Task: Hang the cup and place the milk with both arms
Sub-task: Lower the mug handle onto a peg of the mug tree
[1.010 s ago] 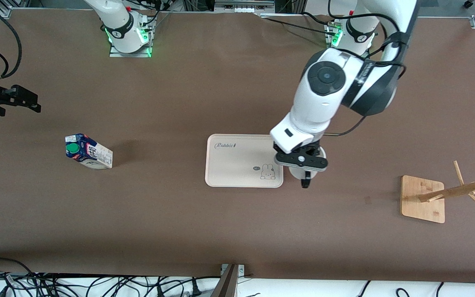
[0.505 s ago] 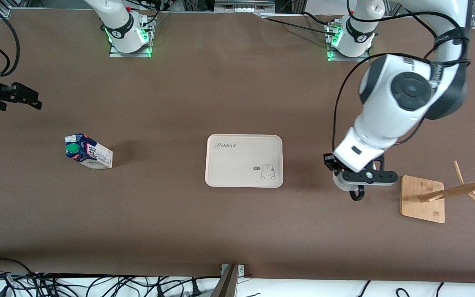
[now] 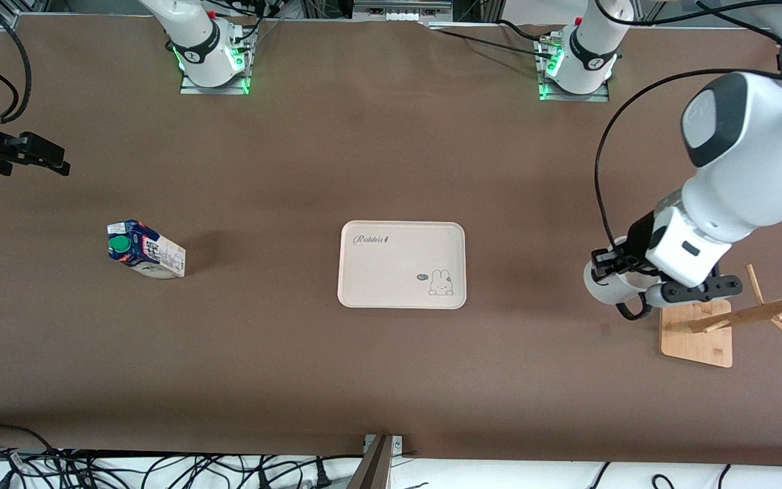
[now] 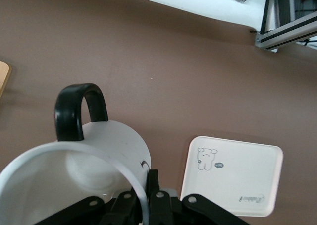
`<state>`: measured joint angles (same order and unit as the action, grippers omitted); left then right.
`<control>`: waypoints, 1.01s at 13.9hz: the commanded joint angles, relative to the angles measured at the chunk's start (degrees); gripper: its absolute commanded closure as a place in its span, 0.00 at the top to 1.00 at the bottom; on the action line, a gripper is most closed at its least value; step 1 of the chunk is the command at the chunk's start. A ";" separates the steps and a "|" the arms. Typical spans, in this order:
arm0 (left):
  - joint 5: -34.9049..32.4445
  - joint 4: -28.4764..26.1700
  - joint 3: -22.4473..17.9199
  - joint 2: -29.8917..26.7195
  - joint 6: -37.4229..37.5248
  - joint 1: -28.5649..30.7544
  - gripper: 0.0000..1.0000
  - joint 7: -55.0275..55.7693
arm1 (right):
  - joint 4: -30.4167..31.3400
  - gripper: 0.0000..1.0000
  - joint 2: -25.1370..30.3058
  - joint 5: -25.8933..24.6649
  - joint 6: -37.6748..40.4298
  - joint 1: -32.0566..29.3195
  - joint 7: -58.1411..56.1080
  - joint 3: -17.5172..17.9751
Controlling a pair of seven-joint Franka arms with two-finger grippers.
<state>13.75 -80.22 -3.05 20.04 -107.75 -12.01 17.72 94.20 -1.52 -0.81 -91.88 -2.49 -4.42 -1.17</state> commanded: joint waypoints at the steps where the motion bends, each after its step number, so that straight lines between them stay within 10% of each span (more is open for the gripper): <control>1: 6.79 -3.72 0.41 -3.95 2.27 4.69 0.00 -3.64 | -3.84 1.00 -2.08 -0.07 1.09 -1.21 0.29 1.17; 14: 10.24 4.00 0.33 3.59 7.02 16.04 0.00 -18.34 | -3.41 1.00 -2.00 -0.07 1.36 -1.12 0.82 1.26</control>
<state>22.28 -80.48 -3.07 21.12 -102.34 2.35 0.96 91.81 -3.30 -0.81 -91.69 -2.51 -4.41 -1.02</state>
